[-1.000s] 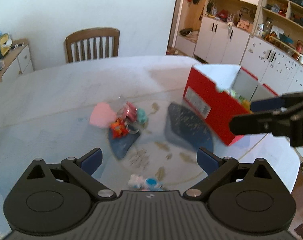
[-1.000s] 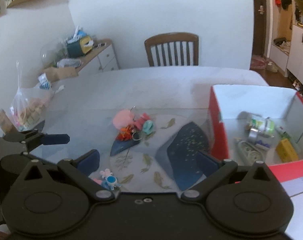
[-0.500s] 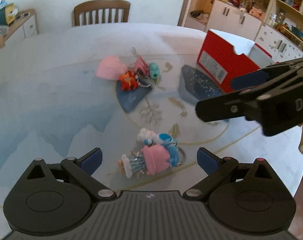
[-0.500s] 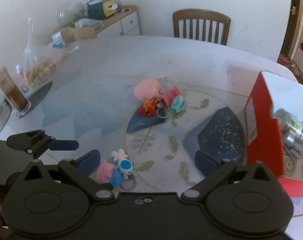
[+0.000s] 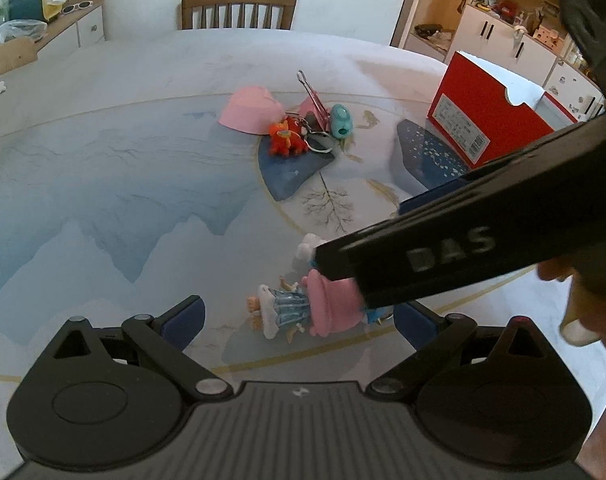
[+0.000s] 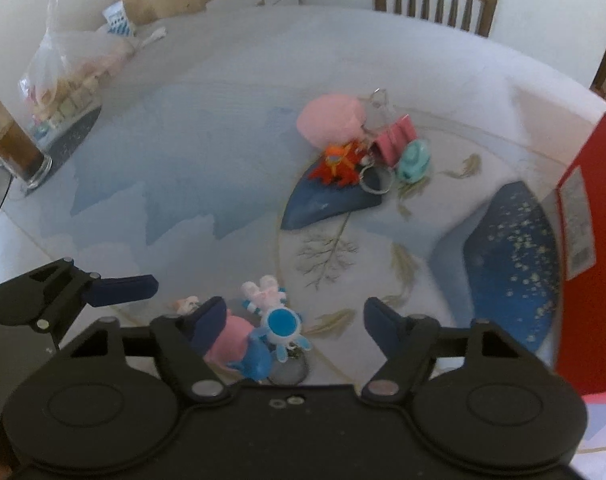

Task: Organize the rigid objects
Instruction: 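Grasp the pink pig figurine with the left tool while the right tool grasps the blue bunny figurine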

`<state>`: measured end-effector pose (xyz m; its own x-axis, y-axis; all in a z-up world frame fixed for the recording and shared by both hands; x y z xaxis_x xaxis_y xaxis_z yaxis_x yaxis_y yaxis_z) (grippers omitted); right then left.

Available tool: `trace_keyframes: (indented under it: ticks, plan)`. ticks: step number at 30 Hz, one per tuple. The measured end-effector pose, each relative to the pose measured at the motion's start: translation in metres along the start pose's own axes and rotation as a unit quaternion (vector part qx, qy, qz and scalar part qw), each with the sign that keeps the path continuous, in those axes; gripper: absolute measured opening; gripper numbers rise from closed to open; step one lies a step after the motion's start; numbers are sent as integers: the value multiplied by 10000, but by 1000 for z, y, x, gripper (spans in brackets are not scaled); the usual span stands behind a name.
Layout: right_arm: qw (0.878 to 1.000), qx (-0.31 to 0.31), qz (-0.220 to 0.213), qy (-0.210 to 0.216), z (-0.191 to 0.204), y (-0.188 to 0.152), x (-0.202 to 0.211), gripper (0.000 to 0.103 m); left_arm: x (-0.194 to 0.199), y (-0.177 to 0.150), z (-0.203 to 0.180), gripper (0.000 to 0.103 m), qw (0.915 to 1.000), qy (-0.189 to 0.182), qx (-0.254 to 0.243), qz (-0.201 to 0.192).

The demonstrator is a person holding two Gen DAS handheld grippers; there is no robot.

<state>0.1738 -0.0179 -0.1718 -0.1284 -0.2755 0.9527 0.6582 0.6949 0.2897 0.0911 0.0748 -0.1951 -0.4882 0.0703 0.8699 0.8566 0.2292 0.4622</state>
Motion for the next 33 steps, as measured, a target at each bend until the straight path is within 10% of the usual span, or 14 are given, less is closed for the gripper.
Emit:
trace_keyframes:
  ticks: [33]
  plan:
    - [9996,-199,79,-184,-7,-3,-15,24,-11,-5,-31,78,9988,243,-418,-63]
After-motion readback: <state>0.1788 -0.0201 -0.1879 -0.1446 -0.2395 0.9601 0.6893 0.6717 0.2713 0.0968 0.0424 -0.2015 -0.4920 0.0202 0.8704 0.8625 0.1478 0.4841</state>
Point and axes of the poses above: each gripper's, at about its wrist camera, not at the fingertips, and x roughly against the way its jaws point, z to its left, y to its top, the point moved 3 cm from there along -x, roughly the way its jaws point, and after that the axes turned 9 degrees about z, right-handed, at the moved point
